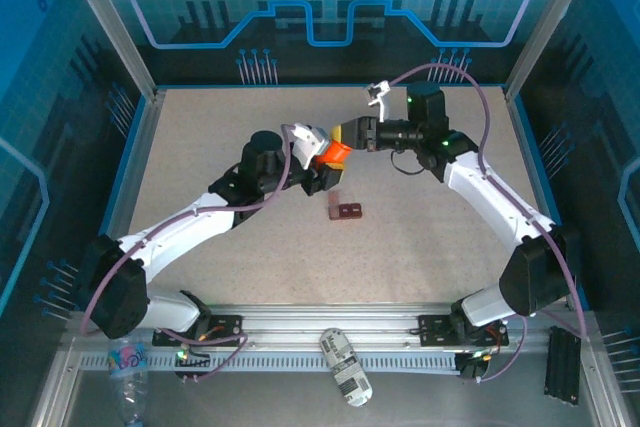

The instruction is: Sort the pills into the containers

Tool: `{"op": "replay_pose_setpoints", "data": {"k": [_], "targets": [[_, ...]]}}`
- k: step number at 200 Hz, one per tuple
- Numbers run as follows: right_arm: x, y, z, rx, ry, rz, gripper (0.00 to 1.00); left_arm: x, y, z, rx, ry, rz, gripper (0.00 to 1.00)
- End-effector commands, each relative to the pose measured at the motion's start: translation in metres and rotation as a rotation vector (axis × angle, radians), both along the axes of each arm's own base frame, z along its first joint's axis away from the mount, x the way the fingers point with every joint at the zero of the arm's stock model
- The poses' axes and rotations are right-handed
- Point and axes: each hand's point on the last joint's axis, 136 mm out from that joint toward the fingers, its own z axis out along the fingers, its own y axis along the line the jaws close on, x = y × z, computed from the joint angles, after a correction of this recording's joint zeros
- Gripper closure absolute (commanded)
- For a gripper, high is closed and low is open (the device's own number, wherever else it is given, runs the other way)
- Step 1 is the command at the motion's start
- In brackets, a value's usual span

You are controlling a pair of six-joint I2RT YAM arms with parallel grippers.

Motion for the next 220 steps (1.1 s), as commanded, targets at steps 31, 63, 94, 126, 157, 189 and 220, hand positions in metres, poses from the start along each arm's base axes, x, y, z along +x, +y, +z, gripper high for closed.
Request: {"op": "replay_pose_setpoints", "data": {"k": [31,63,94,126,157,189,220], "targets": [[0.023,-0.021,0.013,0.041,-0.088,-0.063,0.38,-0.016,-0.004,0.021,-0.053,0.005,-0.086,1.00],[0.028,-0.036,0.019,0.078,0.028,-0.224,0.15,-0.001,0.005,0.012,0.005,-0.038,-0.001,1.00],[0.024,-0.050,0.024,0.125,0.113,-0.364,0.13,0.012,0.013,0.005,0.050,-0.098,0.070,1.00],[0.019,-0.060,-0.001,0.004,0.244,-0.518,0.11,0.020,0.015,-0.003,0.107,-0.141,0.104,1.00],[0.016,-0.047,-0.011,-0.029,0.266,-0.523,0.06,0.023,0.013,-0.007,0.128,-0.150,0.105,1.00],[0.015,-0.027,-0.016,-0.040,0.271,-0.485,0.08,0.021,0.008,-0.008,0.135,-0.149,0.093,1.00],[0.013,-0.012,-0.016,-0.045,0.264,-0.451,0.12,0.021,0.007,-0.008,0.137,-0.148,0.091,1.00]]}}
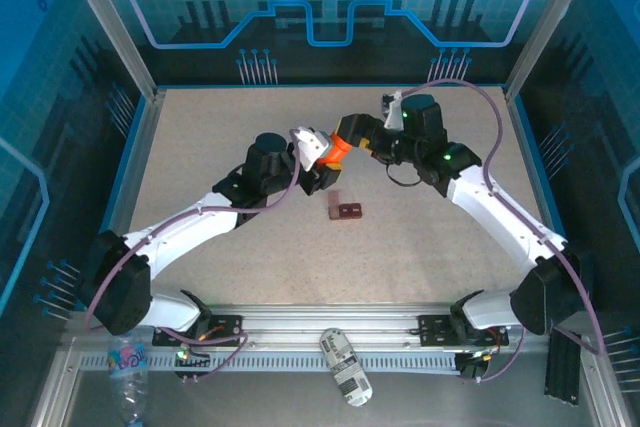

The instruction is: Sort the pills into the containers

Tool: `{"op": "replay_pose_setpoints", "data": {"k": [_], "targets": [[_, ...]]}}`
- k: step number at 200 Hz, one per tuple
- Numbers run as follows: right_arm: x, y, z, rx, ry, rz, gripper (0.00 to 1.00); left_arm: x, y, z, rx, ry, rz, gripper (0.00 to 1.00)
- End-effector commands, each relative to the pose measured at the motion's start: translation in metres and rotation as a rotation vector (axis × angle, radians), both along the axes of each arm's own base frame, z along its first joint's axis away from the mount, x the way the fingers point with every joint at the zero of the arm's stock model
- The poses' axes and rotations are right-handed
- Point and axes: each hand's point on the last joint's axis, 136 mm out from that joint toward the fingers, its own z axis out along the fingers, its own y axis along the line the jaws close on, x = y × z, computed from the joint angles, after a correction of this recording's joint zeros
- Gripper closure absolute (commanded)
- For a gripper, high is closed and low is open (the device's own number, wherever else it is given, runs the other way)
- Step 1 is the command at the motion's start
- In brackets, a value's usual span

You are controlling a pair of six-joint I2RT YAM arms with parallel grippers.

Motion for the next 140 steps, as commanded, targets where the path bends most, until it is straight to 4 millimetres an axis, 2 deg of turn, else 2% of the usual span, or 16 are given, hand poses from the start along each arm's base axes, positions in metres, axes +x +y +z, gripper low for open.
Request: {"op": "replay_pose_setpoints", "data": {"k": [1,31,60,78,116,140], "targets": [[0.001,0.009,0.011,0.004,-0.018,0.002,0.12,0.003,-0.003,0.011,-0.003,-0.050,-0.001,1.00],[0.000,0.016,0.009,0.006,-0.018,0.018,0.22,0.003,-0.004,0.011,-0.003,-0.048,-0.001,1.00],[-0.001,0.019,0.009,0.010,-0.021,0.033,0.49,0.004,-0.005,0.011,-0.004,-0.048,-0.001,1.00],[-0.001,0.019,0.010,0.009,-0.041,0.049,0.60,0.004,-0.005,0.012,-0.011,-0.045,0.001,1.00],[0.001,0.016,0.020,0.004,-0.167,0.141,0.64,0.000,-0.007,0.016,-0.050,-0.021,-0.014,1.00],[0.005,0.002,0.025,-0.013,-0.298,0.219,0.64,-0.009,-0.007,0.023,-0.121,0.039,-0.072,1.00]]}}
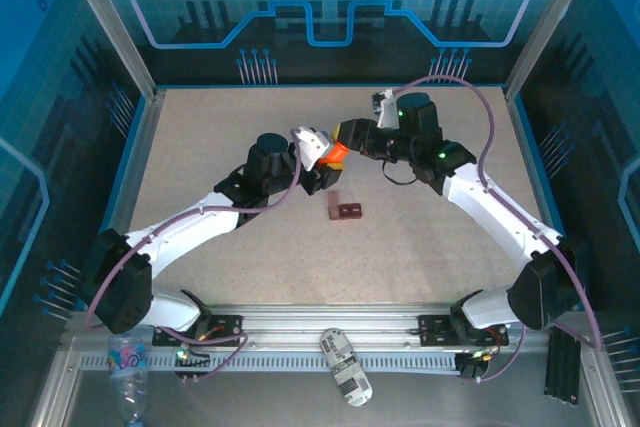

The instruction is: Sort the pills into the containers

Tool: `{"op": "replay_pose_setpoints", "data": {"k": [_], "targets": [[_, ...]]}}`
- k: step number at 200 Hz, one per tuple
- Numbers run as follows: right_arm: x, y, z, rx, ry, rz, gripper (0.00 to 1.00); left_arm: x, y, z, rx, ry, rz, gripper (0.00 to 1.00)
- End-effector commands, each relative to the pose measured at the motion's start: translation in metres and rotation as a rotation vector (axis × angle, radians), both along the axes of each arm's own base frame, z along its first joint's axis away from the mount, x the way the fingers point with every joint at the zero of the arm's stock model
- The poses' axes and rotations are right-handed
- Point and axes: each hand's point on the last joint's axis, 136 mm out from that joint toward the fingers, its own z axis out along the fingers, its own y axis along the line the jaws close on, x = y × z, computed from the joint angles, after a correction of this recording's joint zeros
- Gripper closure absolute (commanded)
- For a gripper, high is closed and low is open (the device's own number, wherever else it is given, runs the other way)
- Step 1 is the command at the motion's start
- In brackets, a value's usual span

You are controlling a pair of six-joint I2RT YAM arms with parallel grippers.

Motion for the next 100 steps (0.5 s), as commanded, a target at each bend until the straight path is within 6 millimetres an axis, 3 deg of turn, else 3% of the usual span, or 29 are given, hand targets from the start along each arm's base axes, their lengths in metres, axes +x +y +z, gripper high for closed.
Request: {"op": "replay_pose_setpoints", "data": {"k": [1,38,100], "targets": [[0.006,-0.010,0.019,0.002,-0.207,0.105,0.64,-0.010,-0.005,0.023,-0.105,0.030,-0.074,1.00],[-0.011,-0.020,0.036,-0.032,-0.442,0.244,0.62,-0.024,-0.005,0.035,-0.219,0.136,-0.182,1.00],[-0.014,-0.024,0.045,-0.071,-0.511,0.260,0.63,-0.034,-0.012,0.033,-0.280,0.247,-0.276,1.00]]}}
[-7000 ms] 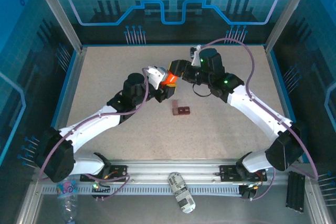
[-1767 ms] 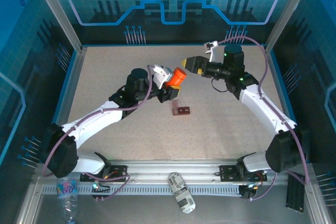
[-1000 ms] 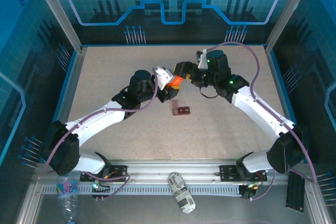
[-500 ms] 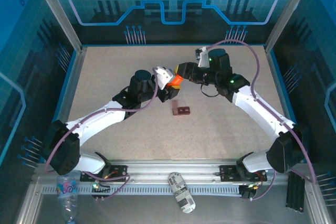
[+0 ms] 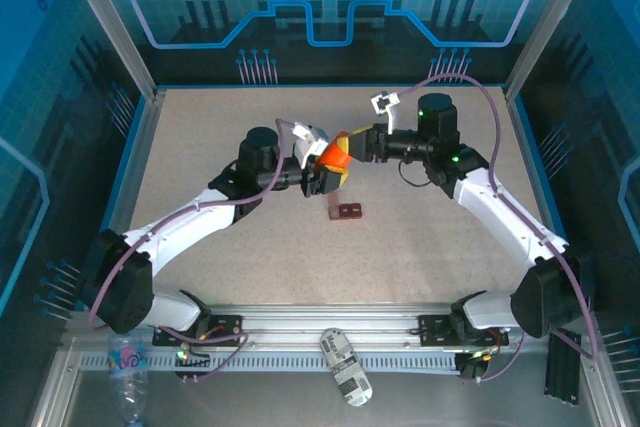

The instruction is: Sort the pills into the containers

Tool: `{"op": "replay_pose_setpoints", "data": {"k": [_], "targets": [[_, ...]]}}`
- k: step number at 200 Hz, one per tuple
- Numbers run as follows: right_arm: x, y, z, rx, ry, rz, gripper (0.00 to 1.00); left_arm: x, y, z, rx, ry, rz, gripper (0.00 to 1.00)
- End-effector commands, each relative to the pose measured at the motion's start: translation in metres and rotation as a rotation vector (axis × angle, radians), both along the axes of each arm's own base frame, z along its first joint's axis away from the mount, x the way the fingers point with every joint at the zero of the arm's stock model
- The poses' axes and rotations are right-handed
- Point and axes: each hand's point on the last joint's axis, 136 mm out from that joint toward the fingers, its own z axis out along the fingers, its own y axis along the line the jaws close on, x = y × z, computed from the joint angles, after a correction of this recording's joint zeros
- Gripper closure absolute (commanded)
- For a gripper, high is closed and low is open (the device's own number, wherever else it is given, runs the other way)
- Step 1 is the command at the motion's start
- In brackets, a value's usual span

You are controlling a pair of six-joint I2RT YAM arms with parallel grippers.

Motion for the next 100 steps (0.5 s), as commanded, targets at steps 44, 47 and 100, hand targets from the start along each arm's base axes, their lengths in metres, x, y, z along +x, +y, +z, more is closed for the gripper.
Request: {"op": "replay_pose_setpoints", "data": {"k": [44,47,100], "targets": [[0.012,-0.027,0.028,-0.016,-0.179,-0.040,0.64,-0.001,0.006,0.009,-0.043,0.097,-0.038,1.00],[0.012,-0.027,0.028,-0.016,-0.175,-0.038,0.64,-0.001,0.006,0.009,-0.041,0.095,-0.036,1.00],[0.022,-0.022,0.022,0.026,-0.010,-0.107,0.61,0.013,0.011,0.009,-0.018,0.050,0.043,1.00]]}}
